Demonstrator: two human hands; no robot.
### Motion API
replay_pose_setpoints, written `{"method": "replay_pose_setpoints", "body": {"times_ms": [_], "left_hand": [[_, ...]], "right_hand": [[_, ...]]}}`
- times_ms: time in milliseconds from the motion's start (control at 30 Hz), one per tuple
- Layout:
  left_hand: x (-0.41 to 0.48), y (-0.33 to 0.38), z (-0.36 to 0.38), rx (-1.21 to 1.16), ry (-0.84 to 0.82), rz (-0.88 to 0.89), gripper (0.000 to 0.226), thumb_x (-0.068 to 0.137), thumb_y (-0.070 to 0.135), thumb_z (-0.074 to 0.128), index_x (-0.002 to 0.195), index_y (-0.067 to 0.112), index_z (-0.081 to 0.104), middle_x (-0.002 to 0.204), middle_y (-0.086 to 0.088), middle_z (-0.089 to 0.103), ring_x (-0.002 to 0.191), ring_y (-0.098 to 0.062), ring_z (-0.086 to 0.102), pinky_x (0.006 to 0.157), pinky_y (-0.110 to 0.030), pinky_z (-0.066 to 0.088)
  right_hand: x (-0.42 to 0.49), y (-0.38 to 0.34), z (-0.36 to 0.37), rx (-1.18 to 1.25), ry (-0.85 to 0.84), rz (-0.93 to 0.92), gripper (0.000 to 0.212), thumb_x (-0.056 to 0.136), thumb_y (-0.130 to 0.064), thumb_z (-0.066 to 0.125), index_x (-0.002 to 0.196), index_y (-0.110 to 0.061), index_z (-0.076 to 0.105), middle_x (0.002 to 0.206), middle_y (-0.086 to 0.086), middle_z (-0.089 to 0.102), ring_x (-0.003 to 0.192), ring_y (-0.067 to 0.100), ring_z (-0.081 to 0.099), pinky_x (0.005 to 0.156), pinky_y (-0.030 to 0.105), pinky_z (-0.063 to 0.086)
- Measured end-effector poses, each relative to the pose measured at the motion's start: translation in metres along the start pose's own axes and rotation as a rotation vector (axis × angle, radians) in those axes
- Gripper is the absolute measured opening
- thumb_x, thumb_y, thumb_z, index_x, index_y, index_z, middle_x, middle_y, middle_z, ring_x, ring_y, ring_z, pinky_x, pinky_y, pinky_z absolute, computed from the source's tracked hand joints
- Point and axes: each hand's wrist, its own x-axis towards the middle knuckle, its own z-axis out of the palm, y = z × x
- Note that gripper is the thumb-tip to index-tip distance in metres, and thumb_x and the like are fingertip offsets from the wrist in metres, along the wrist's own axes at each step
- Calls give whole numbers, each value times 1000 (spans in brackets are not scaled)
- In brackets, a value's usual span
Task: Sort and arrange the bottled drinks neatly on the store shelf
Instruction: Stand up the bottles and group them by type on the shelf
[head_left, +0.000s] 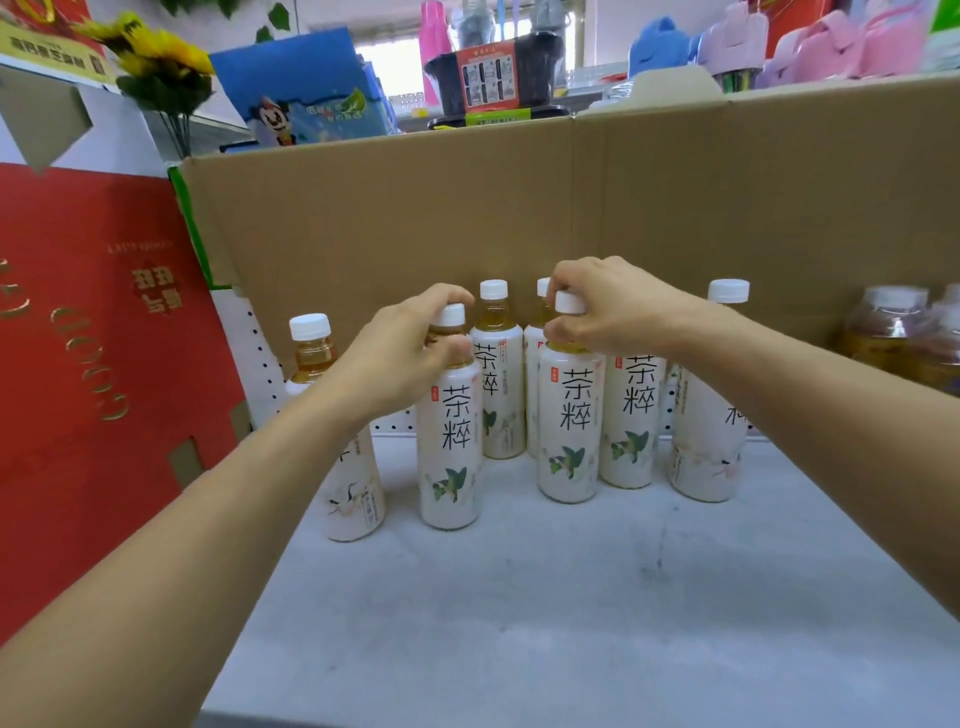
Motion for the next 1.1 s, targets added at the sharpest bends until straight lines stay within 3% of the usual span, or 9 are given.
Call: {"method": "replay_pose_setpoints", "body": {"times_ms": [167,400,633,767,833,933,1000,1100], "left_hand": [[27,5,21,-31,-35,81,37,99,20,57,135,29,52,107,5,54,87,-9,52,65,-15,41],[46,0,32,-42,-24,71,38,98,19,58,135,28,53,122,-1,56,98,-19,56,85,-34,51],[51,-2,31,-50,-53,65,43,99,16,57,140,26,50,133,-2,52,110,-20,54,92,-32,48],[52,-1,27,-37,-121,68,43,101,18,54,142,27,46,135,-2,49,119,-20,51,96,-31,46],[54,2,23,27,-118,83,40,104,20,47,144,23,44,138,-4,48,124,-19,47,96,-29,41],[62,4,12,193,122,57,39,106,20,35,142,14,46,138,-12,49,129,-26,42,105,-39,38],[69,2,5,277,123,-76,41,105,20,35,145,13,44,143,-15,48,132,-32,42,106,-43,39],[71,1,1,330,-130,-246,43,102,18,45,145,17,43,146,-13,47,128,-32,49,91,-35,44]], "right_hand": [[1,1,3,1,-3,51,36,93,-33,65,123,-17,54,114,6,54,100,26,55,78,36,46],[7,5,13,71,59,63,38,92,-32,64,126,-18,53,121,8,55,95,22,52,71,31,41],[12,0,19,59,108,60,42,91,-33,65,128,-17,53,126,10,57,107,28,56,87,39,48],[9,-1,17,88,84,44,43,93,-35,63,131,-18,51,123,8,57,102,26,57,83,40,50],[7,3,9,-22,118,13,43,96,-40,56,135,-23,48,121,9,53,110,27,52,86,39,45],[5,16,-8,-321,257,13,39,101,-40,42,137,-26,49,122,11,52,118,30,43,90,42,39],[3,25,-17,-350,158,94,37,102,-34,41,133,-19,54,123,14,55,116,33,48,92,44,46],[-4,27,-17,-311,-56,168,27,99,-20,48,120,-14,63,122,14,59,101,33,61,88,46,54]]}}
